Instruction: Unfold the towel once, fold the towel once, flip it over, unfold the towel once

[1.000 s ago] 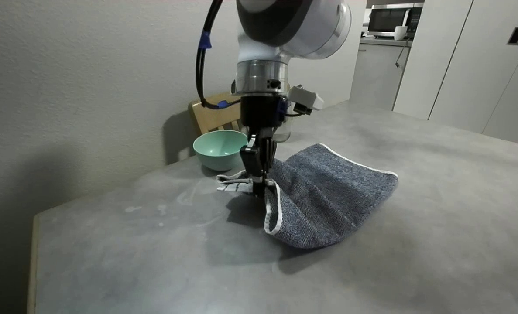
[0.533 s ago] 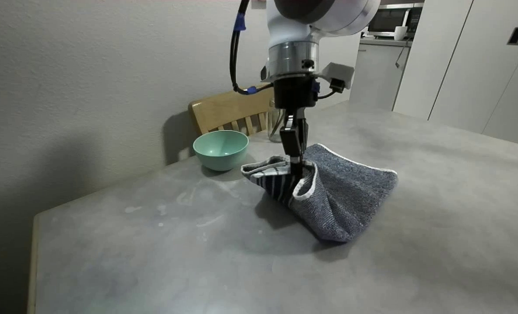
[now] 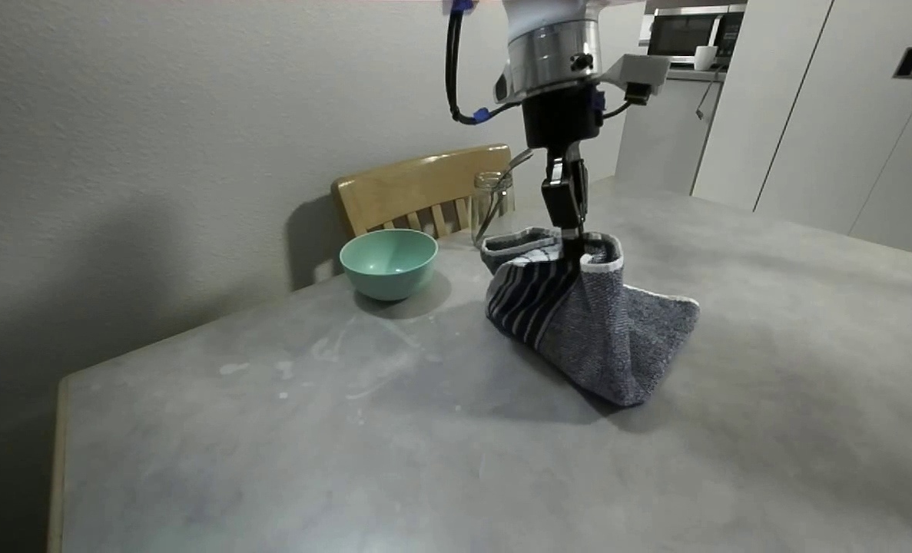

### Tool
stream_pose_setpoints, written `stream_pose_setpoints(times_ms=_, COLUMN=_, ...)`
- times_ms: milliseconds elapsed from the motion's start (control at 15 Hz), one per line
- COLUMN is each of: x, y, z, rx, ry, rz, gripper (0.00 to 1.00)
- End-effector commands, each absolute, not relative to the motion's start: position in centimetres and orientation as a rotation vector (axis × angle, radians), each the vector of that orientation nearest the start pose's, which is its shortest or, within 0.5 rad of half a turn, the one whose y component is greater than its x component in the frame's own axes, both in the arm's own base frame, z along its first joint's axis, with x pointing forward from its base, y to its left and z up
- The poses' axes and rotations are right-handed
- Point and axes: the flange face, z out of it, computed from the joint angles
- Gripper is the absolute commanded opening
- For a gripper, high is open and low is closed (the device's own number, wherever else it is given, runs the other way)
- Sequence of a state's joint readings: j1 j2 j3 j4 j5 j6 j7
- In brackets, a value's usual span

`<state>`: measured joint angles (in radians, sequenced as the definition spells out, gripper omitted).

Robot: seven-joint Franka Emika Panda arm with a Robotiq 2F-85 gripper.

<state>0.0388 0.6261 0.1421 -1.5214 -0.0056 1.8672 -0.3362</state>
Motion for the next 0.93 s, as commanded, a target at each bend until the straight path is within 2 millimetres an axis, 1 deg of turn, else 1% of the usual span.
stream_pose_setpoints(times_ms=0, x=65.4, y=9.0, z=29.0, rx=-3.001, ry=-0.754, rz=0.452, gripper=0.02)
stream_pose_setpoints(times_ms=67, x=65.4, y=8.4, z=29.1, rx=-3.023, ry=-0.754, rz=0.462, gripper=0.02)
stream_pose_setpoints(times_ms=200, x=65.6, y=7.2, z=28.5, rx=-3.044, ry=-0.786, rz=0.488, gripper=0.02)
stream_pose_setpoints(times_ms=467, x=66.1, y=4.4, z=25.3, rx=-2.964, ry=-0.962, rz=0.491, gripper=0.02)
stream_pose_setpoints(times_ms=667, x=66.3, y=3.2, z=23.3, rx=-2.898, ry=-1.068, rz=0.454, gripper=0.02)
stream_pose_setpoints(times_ms=867, x=66.6, y=2.5, z=21.5, rx=-2.86, ry=-1.128, rz=0.425, gripper=0.02)
